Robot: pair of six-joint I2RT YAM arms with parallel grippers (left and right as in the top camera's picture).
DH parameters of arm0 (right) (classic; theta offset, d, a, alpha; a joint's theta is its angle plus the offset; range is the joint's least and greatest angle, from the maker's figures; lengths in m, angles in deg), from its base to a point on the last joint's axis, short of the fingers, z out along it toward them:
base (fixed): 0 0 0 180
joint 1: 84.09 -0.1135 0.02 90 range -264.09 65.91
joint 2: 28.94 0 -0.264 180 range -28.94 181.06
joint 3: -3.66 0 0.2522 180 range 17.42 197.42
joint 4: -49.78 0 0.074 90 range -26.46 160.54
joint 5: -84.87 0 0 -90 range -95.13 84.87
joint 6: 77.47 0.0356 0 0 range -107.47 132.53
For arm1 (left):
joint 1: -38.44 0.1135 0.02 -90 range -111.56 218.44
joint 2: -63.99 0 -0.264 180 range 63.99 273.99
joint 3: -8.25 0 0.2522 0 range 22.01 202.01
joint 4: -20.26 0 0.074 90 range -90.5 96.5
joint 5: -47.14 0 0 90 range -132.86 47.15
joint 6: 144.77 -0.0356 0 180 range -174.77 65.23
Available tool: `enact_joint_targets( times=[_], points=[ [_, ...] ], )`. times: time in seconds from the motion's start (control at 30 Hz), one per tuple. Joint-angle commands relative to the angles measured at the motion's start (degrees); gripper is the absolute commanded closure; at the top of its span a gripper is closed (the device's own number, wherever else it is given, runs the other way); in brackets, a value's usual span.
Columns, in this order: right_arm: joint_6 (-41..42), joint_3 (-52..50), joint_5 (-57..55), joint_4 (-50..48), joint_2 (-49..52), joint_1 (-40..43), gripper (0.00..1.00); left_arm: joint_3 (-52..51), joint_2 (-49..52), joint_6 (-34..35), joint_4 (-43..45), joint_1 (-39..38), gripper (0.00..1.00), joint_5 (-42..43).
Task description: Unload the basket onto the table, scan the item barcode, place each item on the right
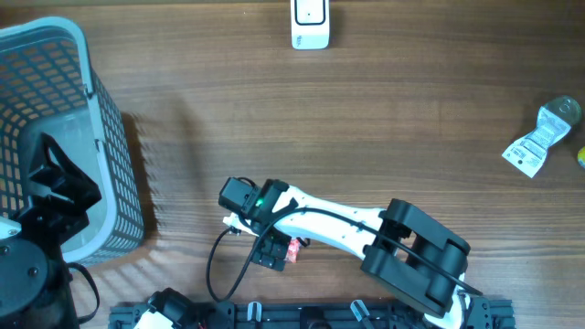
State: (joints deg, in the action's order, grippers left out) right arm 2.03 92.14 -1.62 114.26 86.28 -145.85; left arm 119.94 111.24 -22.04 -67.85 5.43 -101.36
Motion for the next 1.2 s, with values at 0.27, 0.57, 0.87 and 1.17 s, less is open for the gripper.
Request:
enact_joint_targets(
  times=[0.27, 0.57, 0.87, 1.17],
  points=[
    [9.60, -4.98, -0.94, 0.59, 7.23, 0.70, 0.17, 0.02, -0.07, 0.76, -0.11, -0.37, 0.00, -0.98],
    [11.23, -4.98, 0.33, 0.46, 7.23, 0.70, 0.07, 0.02, -0.07, 0.76, -0.11, -0.37, 0.00, -0.98],
    [16.00, -4.55, -1.62, -0.31, 7.23, 0.70, 0.00, 0.02, -0.07, 0.76, -0.11, -0.37, 0.00, -0.96],
    [22.93, -4.55, -4.22, 2.32, 7.23, 0.70, 0.00, 0.02, -0.07, 0.76, -0.13, -0.37, 0.00, -0.96]
  ],
)
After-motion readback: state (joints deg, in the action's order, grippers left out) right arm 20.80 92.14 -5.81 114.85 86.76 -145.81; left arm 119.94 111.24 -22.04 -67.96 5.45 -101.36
